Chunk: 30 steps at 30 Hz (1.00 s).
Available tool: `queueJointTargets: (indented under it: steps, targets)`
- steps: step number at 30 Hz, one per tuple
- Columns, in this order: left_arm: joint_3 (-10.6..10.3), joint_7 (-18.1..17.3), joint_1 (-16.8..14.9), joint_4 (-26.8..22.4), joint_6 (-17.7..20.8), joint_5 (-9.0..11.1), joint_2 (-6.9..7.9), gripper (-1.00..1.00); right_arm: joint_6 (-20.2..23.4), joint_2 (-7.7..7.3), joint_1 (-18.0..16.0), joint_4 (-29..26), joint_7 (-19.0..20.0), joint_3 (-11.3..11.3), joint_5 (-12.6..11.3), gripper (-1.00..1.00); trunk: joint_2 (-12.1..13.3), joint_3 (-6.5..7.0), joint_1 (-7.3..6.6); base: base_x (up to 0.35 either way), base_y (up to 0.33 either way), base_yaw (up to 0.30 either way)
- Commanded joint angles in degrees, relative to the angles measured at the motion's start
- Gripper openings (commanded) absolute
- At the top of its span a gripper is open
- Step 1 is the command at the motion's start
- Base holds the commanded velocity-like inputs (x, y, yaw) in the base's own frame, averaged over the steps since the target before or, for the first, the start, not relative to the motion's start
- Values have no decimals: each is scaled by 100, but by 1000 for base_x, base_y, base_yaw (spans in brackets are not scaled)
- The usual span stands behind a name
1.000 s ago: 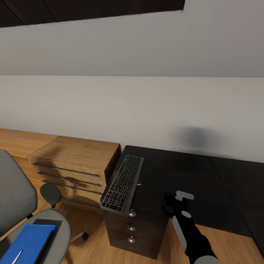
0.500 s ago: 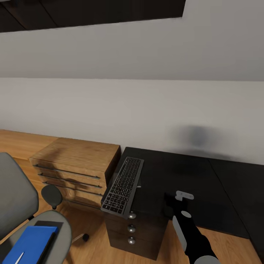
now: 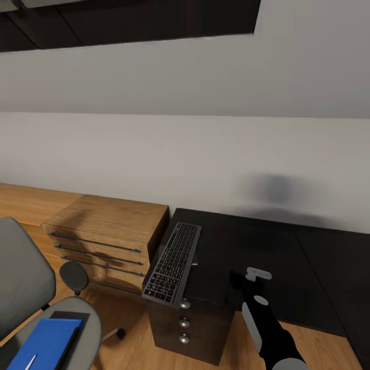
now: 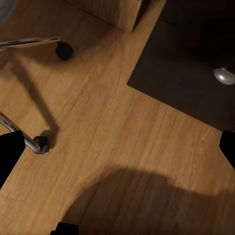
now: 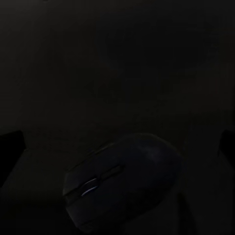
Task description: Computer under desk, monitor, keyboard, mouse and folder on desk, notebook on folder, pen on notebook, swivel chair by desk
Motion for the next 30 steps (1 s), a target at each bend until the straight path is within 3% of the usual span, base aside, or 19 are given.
queueJointTargets:
  steps: [1,11,23,30]
  targets:
    - [-1,-44,-4,6,-15,61,0,100,29,4,-1,-10,-11,-7,-18,100,38,12,-23,0,0,0]
    - [-1,-44,-4,6,-16,61,0,100,20,7,0,3,-9,-3,-25,100,439,192,-242,0,0,0]
    - [0,-44,-4,6,-8,61,8,100,19,31,0,-22,-22,-19,-59,100,439,200,-242,0,0,-7]
    - [0,-44,-4,6,-8,62,13,100,-117,50,1,-24,-29,-17,-62,100,439,238,-242,0,0,-136]
